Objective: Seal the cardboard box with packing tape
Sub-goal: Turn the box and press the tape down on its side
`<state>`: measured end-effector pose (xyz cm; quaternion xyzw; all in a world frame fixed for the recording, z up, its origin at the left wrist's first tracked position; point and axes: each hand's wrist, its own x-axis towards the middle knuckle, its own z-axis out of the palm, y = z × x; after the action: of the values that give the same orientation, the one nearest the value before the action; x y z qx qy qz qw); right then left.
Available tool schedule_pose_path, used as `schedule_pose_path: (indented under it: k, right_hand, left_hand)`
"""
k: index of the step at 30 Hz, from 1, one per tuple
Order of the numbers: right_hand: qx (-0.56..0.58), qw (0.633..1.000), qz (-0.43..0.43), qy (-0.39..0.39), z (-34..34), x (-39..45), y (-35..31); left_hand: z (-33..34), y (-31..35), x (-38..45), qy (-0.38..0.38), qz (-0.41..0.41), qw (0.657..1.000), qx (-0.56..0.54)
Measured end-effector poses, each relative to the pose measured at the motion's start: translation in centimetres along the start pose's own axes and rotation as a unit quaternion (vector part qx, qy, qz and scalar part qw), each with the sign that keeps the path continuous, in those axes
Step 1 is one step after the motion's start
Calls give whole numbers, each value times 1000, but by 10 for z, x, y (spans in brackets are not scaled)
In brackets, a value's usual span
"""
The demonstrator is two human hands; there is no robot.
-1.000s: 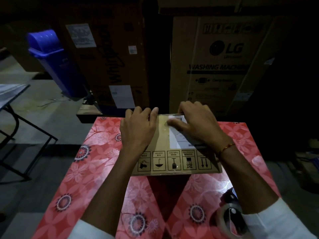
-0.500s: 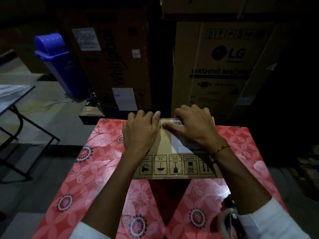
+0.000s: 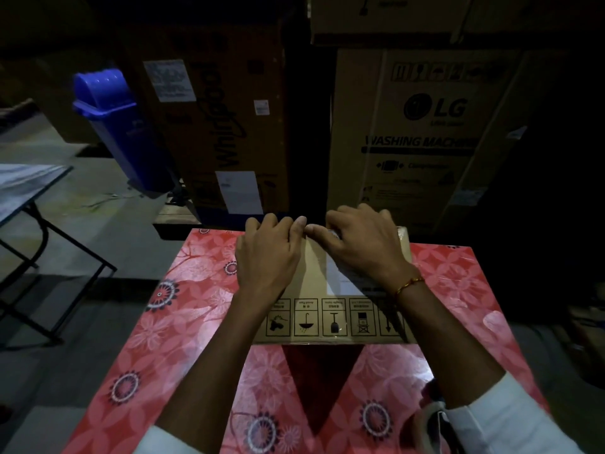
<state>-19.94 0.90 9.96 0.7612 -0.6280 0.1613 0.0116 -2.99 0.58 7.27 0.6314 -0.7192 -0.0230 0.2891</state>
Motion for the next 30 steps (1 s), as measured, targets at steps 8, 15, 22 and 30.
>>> schedule_pose_path:
  k: [8, 15, 22, 30]
  right_hand:
    - [-31, 999, 12, 22, 6, -4, -7]
    - [18, 999, -24, -43, -13, -5, 18]
    - [12, 998, -54, -41, -9, -11, 27]
    - [46, 990, -87, -101, -23, -11, 33]
  left_hand:
    - [2, -1, -1, 6, 9, 1000, 7]
    - [2, -1, 9, -11, 8, 1000, -5]
    - [-6, -10, 12, -110, 57, 992, 6]
    - [-24, -16, 28, -265, 90, 960, 9]
